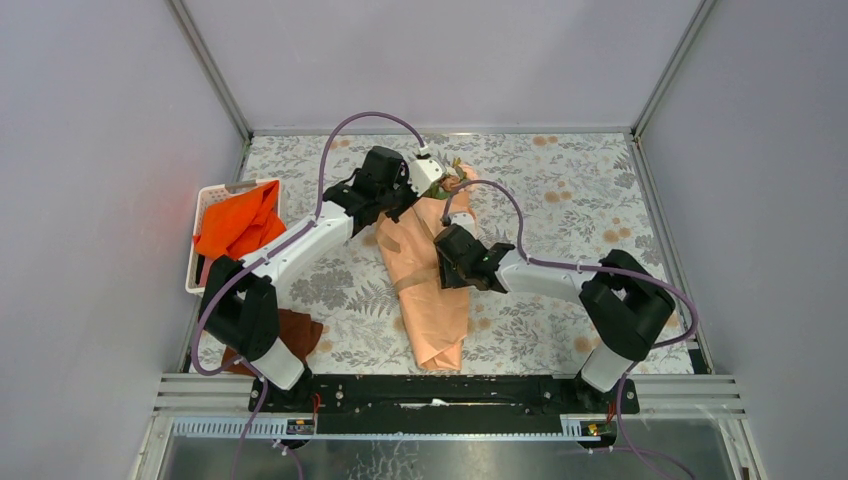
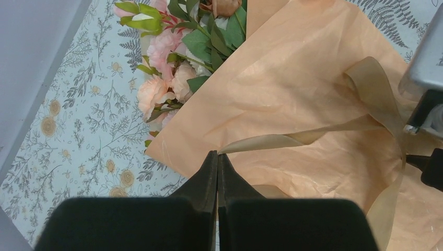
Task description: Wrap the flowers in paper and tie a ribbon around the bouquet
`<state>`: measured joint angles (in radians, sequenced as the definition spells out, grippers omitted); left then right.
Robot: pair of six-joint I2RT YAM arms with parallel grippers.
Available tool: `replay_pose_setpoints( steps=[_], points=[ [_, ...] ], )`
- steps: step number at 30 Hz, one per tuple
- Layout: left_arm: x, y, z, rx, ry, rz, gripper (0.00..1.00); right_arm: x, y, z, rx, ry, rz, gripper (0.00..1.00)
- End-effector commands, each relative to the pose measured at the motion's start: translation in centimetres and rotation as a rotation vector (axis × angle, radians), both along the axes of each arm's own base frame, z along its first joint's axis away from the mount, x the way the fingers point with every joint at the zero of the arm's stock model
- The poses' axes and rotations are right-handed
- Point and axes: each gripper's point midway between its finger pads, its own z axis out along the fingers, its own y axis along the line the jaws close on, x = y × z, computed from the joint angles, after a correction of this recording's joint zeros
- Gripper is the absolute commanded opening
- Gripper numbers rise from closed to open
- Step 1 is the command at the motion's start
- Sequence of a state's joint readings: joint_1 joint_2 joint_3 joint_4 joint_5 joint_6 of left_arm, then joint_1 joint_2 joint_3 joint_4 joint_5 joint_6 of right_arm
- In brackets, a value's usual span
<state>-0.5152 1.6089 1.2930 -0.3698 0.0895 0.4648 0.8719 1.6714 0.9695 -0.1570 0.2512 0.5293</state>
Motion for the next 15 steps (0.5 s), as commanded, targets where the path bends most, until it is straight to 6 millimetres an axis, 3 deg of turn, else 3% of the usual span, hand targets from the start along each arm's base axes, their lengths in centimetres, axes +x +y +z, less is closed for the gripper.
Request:
replay_pose_setpoints(
  steps=[1,6,12,15],
  points=[
    [0.4,-0.4,1.7,-0.044,-0.038,-0.001,0.00,-0.2,0.0,-0.5,-0.036,0.006,-0.025,0.49],
    [0.4,-0.5,1.7,-0.045,-0.035,-0.003,0.00,-0.4,-0.5,-1.3,-0.097,0.014,-0.031,0.47],
    [0.4,-0.5,1.8,-0.044,-0.035,-0.004,0.00,-0.6,-1.0,-0.7,-0.117,0.011,-0.034,0.23],
    [0.4,-0.5,1.7,-0.040,-0.036,-0.004,0.00,-0.9,-1.1,0.1,-0.104,0.008,-0.029,0.16]
  ],
)
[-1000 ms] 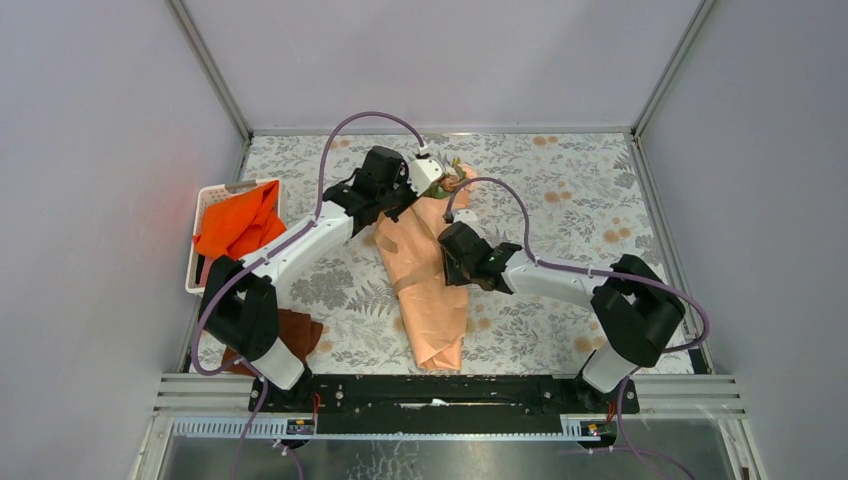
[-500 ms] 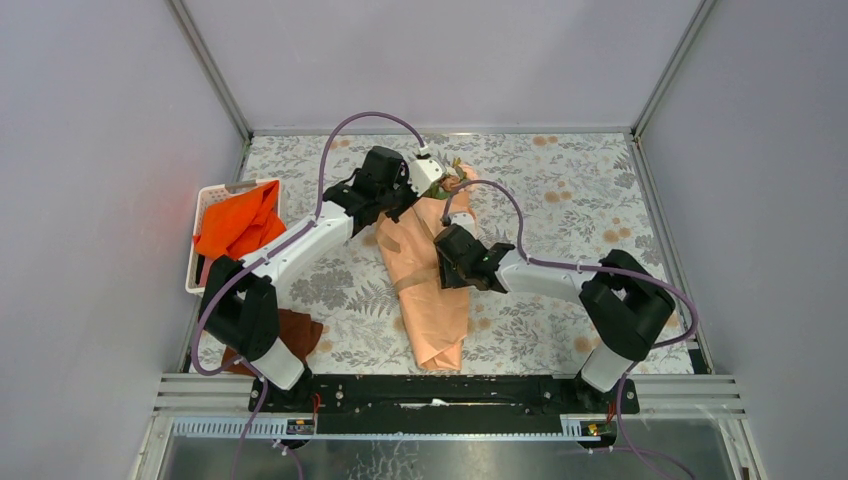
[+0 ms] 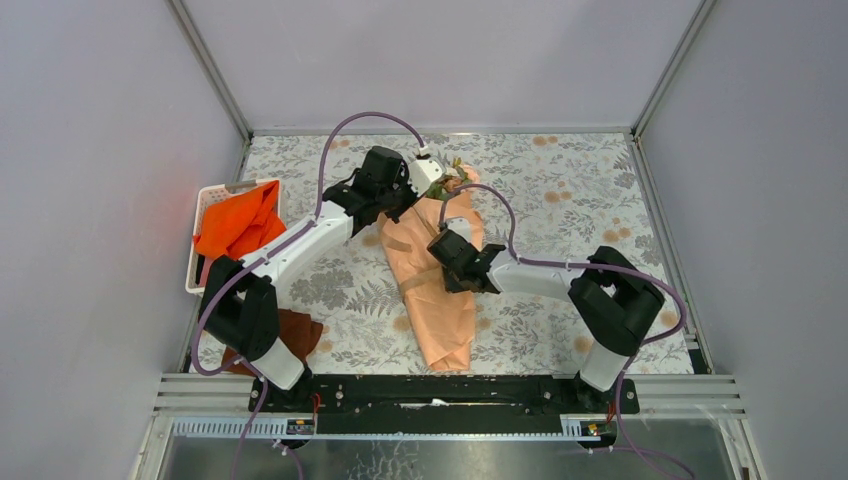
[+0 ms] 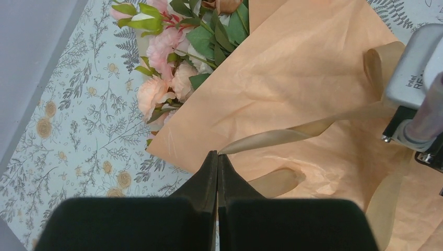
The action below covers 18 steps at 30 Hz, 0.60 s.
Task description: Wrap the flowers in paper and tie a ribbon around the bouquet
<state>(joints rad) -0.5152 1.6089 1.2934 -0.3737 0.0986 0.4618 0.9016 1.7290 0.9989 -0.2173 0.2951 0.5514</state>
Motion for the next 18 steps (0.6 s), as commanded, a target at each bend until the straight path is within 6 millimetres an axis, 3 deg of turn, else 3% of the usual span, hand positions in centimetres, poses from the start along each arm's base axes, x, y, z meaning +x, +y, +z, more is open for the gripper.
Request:
replay_pose_setpoints(
  steps=[1,11,16,18],
  points=[
    [0.6,-0.3,1.8,-0.034,-0.043,0.002,0.00,-0.2,-0.7,2.0,-0.021,-0.023,-0.014,0.16],
    [0.7,-0.4,1.5,-0.032,-0.036,0.000,0.00,-1.0,-0.8,3.7,0.008,-0.019,0.010,0.21],
    [0.5,-0.4,1.4,-0.031,-0.030,0.001,0.00,-0.5,-0.5,3.9,-0.005,-0.029,0.022,0.02],
    [0.5,-0.3,1.1,-0.023,-0.026,0.001,0.00,-0.5,-0.4,4.2,-0.002,-0.034,0.032,0.00]
  ],
)
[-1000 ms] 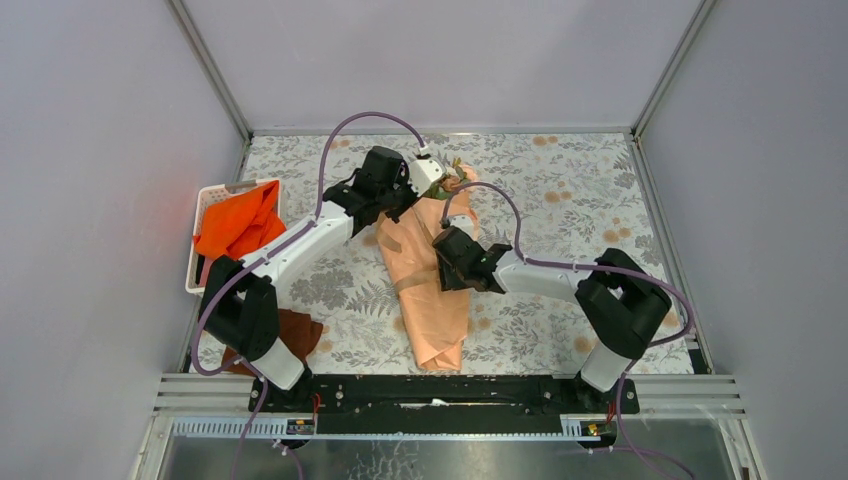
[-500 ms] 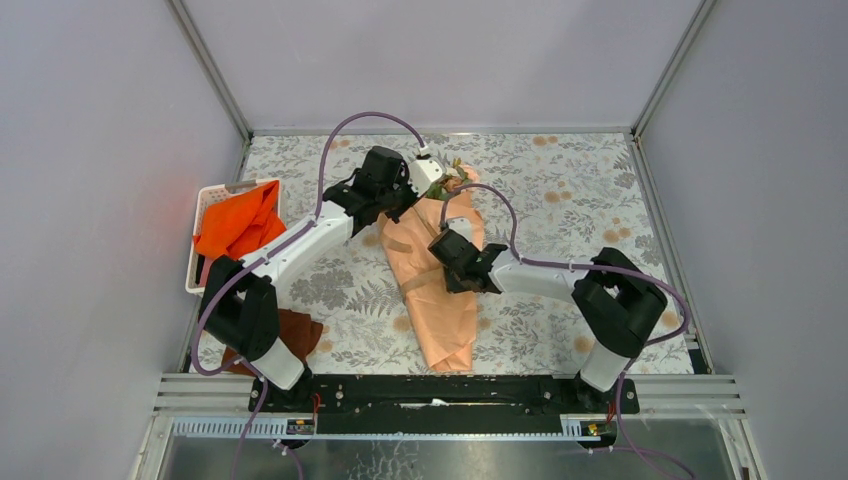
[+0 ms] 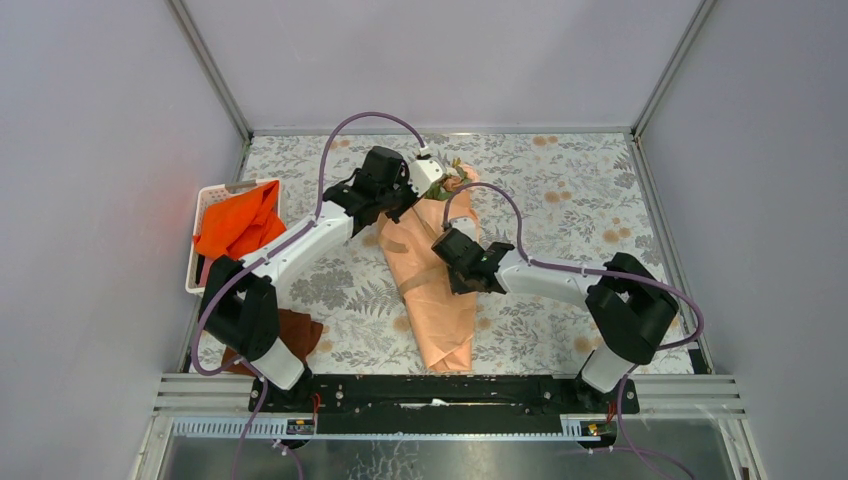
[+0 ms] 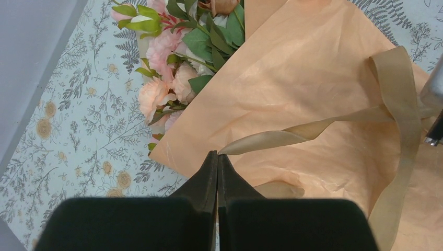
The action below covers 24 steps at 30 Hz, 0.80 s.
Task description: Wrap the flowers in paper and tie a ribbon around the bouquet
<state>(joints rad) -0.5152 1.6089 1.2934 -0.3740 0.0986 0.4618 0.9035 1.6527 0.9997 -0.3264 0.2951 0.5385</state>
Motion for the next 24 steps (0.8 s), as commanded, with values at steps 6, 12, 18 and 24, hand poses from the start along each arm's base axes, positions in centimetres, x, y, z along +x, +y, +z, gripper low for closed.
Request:
replay_pose_setpoints(
  steps=[6,12,18,24],
  points=[
    [1.1,1.7,0.1,0.027,-0.028,0.082,0.00,-1.1,3.2,6.2,0.164,-0.030,0.210,0.00],
    [0.5,4.4,-2.1,0.056,0.026,0.150,0.00,-4.4,4.6,11.7,0.483,0.053,0.453,0.00],
    [0.0,11.0,-6.6,0.132,0.092,0.298,0.00,-5.7,4.4,20.8,0.720,-0.112,0.578,0.00],
    [-1.4,16.5,-10.1,0.200,0.131,0.394,0.00,3.0,-6.0,22.3,0.733,-0.290,0.026,0.00]
  ],
)
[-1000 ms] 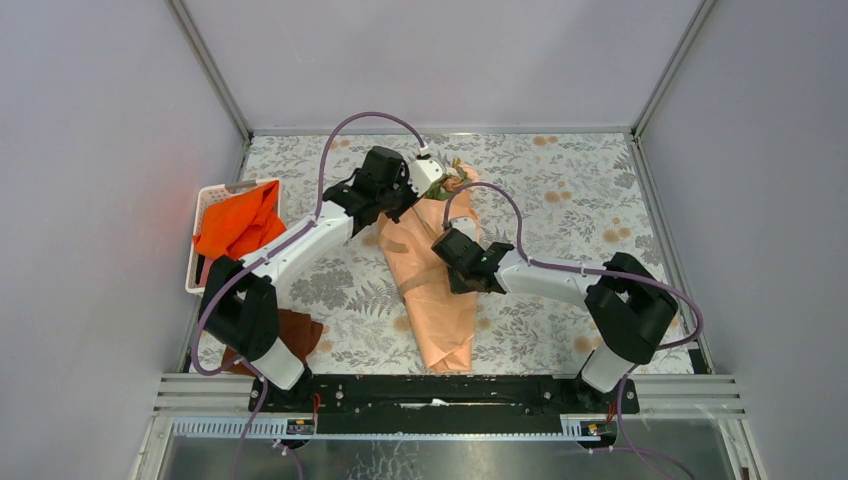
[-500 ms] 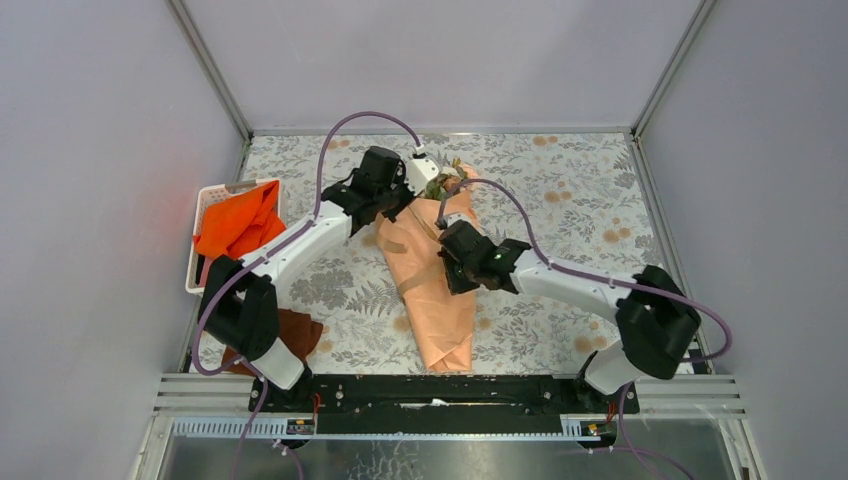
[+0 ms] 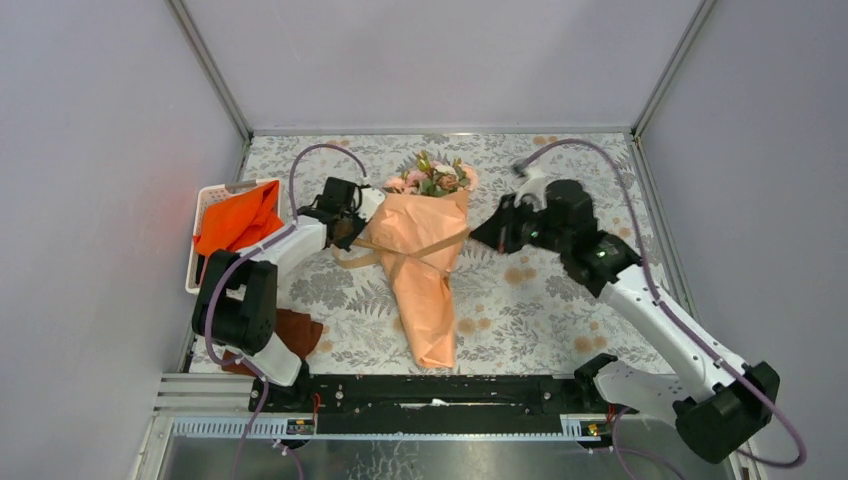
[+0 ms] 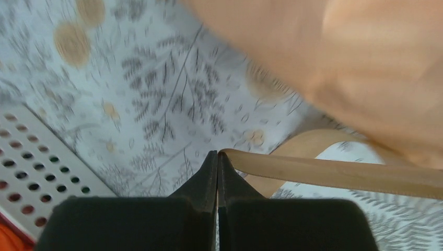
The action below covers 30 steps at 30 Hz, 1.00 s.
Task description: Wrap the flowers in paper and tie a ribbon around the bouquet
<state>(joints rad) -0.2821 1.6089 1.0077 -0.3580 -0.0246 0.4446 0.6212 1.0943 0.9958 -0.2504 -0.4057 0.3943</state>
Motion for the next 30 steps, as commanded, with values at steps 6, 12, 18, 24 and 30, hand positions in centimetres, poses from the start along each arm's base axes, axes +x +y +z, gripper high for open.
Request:
replay_pose_setpoints(
  steps=[6,12,18,24,30],
  points=[
    [0.5,7.4,-2.1,0.177,-0.078,0.117,0.00,8.7,-17.5,-2.6,0.221,0.052,-0.790,0.00],
    [0.4,11.5,-3.7,0.281,-0.077,0.173,0.00,8.7,-23.7,-11.1,0.210,0.171,-1.057,0.00],
    [-0.9,14.2,-5.4,0.368,-0.051,0.185,0.00,7.1,-30.0,-17.4,0.248,0.286,-1.265,0.00],
    [-1.2,16.8,-5.5,0.383,-0.057,0.230,0.00,5.3,-35.0,-19.7,0.287,0.331,-1.417,0.00],
    [-1.6,16.4,-5.6,0.321,-0.031,0.204,0.00,6.2,-34.8,-17.3,0.261,0.257,-1.335,0.00]
  ],
)
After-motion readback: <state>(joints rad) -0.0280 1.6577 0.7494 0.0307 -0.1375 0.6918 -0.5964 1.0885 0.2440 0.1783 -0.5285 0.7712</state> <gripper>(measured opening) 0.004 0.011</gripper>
